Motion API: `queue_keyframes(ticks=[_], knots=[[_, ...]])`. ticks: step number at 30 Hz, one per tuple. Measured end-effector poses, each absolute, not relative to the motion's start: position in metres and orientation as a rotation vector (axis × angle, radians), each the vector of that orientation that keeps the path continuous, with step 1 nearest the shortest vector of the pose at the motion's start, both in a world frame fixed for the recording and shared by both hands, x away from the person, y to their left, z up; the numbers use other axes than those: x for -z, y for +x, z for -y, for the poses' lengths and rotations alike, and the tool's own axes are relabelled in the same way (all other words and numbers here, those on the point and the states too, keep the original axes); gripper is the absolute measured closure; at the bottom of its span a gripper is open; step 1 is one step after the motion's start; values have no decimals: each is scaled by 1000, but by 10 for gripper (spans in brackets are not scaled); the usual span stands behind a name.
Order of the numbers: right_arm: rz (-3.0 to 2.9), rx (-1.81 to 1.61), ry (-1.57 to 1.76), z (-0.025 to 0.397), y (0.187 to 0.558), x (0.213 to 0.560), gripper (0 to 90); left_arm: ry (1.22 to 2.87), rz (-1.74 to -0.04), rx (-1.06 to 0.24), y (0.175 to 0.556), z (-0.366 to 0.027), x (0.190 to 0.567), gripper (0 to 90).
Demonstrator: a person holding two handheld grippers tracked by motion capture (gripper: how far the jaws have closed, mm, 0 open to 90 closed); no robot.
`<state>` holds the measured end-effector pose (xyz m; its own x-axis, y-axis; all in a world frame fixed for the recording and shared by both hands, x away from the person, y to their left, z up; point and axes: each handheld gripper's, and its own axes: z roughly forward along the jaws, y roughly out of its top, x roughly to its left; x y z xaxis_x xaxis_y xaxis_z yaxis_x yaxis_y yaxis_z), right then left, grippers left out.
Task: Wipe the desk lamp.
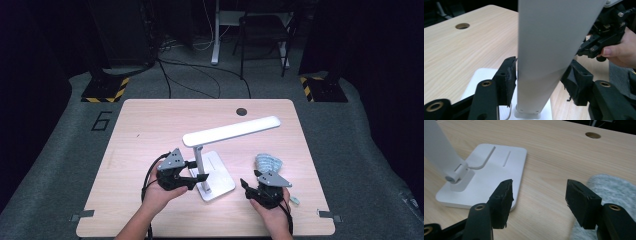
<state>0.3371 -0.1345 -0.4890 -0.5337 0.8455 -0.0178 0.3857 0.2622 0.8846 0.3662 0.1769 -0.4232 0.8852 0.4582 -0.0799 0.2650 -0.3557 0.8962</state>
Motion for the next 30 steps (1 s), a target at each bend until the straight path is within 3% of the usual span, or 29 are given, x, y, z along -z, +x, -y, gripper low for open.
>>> queue_keyframes(ticks=[6,8,13,22,30], knots=[[-2084,-1230,1083,123,336,491,403,1967,-508,-285,365,-176,422,499],[-2092,-1266,1091,120,336,492,407,1950,-556,-267,366,-177,422,436],[-2133,-1285,1067,111,336,494,412,1937,-556,-241,366,-178,422,441],[-2205,-1349,1025,88,339,487,421,1911,-530,-246,367,-179,414,362],[-2262,-1400,956,66,341,483,451,1915,-485,-243,363,-178,412,430]])
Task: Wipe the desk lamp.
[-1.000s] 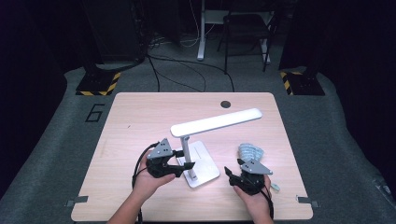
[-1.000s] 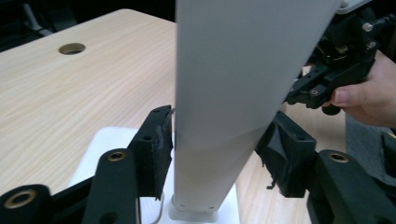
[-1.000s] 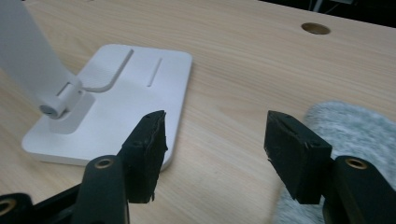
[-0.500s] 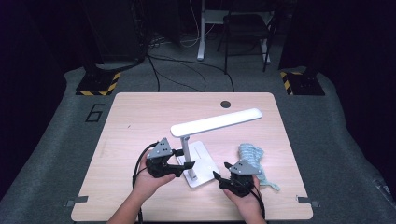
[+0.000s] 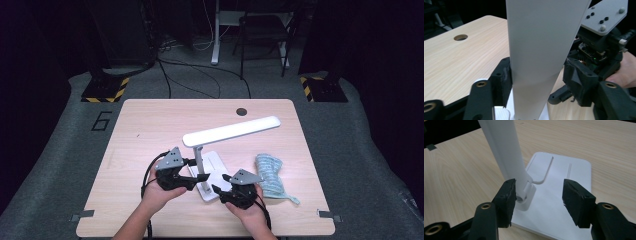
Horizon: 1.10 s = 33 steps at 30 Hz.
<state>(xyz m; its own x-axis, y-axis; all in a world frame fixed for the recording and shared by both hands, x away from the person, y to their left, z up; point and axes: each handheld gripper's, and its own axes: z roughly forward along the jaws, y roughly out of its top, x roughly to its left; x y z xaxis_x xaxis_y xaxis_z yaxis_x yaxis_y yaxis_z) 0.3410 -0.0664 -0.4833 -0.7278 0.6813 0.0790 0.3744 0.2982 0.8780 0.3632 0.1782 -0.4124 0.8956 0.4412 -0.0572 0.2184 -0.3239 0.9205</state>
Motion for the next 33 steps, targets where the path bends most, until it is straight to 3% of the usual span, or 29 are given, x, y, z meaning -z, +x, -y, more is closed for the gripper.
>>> queue_keyframes(ticks=[4,10,13,33], knots=[[-2274,-1432,953,60,339,482,461,1902,-489,-239,365,-181,413,490],[-2295,-1441,919,50,338,483,462,1906,-488,-254,364,-180,413,501],[-2316,-1443,905,48,340,484,543,1908,-487,-250,363,-180,413,502],[-2356,-1479,877,52,339,487,758,1916,-482,-216,361,-179,412,488]])
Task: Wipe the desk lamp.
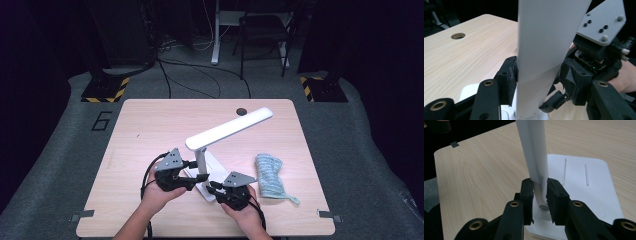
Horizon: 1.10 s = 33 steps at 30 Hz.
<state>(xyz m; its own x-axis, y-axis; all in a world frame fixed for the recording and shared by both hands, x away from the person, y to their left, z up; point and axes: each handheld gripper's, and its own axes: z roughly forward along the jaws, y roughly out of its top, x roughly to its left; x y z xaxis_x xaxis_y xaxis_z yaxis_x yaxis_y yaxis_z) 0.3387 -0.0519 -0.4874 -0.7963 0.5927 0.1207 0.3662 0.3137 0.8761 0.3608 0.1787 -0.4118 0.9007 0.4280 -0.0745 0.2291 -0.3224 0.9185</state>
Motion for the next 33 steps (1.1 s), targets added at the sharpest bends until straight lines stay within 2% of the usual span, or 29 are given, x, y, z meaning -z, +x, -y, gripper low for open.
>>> queue_keyframes(ticks=[11,24,29,33], knots=[[-2335,-1483,922,59,342,490,755,1919,-471,-210,358,-177,413,579],[-2314,-1520,1007,72,349,492,749,1944,-480,-193,359,-173,417,747],[-2275,-1530,981,70,347,489,634,1939,-482,-195,358,-171,418,759],[-2260,-1508,990,65,344,488,500,1940,-479,-200,358,-170,418,760]])
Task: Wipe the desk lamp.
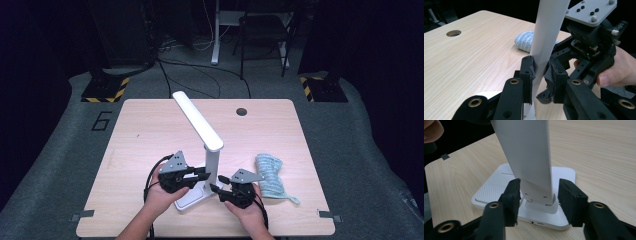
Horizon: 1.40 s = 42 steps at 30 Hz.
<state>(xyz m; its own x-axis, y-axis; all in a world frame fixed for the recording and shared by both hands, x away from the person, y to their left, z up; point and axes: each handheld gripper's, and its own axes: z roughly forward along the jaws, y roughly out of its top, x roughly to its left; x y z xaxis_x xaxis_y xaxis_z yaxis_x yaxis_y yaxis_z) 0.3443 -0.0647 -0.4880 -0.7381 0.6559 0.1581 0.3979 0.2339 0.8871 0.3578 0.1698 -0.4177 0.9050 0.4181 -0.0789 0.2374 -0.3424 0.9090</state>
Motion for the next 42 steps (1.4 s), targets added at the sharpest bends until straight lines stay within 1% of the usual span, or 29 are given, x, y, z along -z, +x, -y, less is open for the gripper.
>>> queue_keyframes(ticks=[4,8,13,20,25,27,32,37,42], knots=[[-2255,-1490,987,58,344,486,445,1924,-492,-207,357,-168,419,755],[-2226,-1460,964,52,346,484,422,1920,-494,-203,357,-168,419,743],[-2229,-1470,947,56,347,484,491,1933,-497,-197,357,-170,419,702],[-2168,-1451,1044,74,351,483,476,1913,-536,-215,360,-176,421,632],[-2141,-1464,1100,81,356,479,474,1893,-574,-217,362,-180,423,525],[-2137,-1470,1090,79,356,477,489,1894,-592,-212,363,-182,425,481],[-2154,-1454,1035,76,362,473,510,1894,-624,-214,365,-189,430,410],[-2168,-1466,1033,79,374,473,515,1889,-648,-253,366,-194,436,372],[-2171,-1498,1048,80,384,474,514,1900,-690,-250,367,-196,451,361]])
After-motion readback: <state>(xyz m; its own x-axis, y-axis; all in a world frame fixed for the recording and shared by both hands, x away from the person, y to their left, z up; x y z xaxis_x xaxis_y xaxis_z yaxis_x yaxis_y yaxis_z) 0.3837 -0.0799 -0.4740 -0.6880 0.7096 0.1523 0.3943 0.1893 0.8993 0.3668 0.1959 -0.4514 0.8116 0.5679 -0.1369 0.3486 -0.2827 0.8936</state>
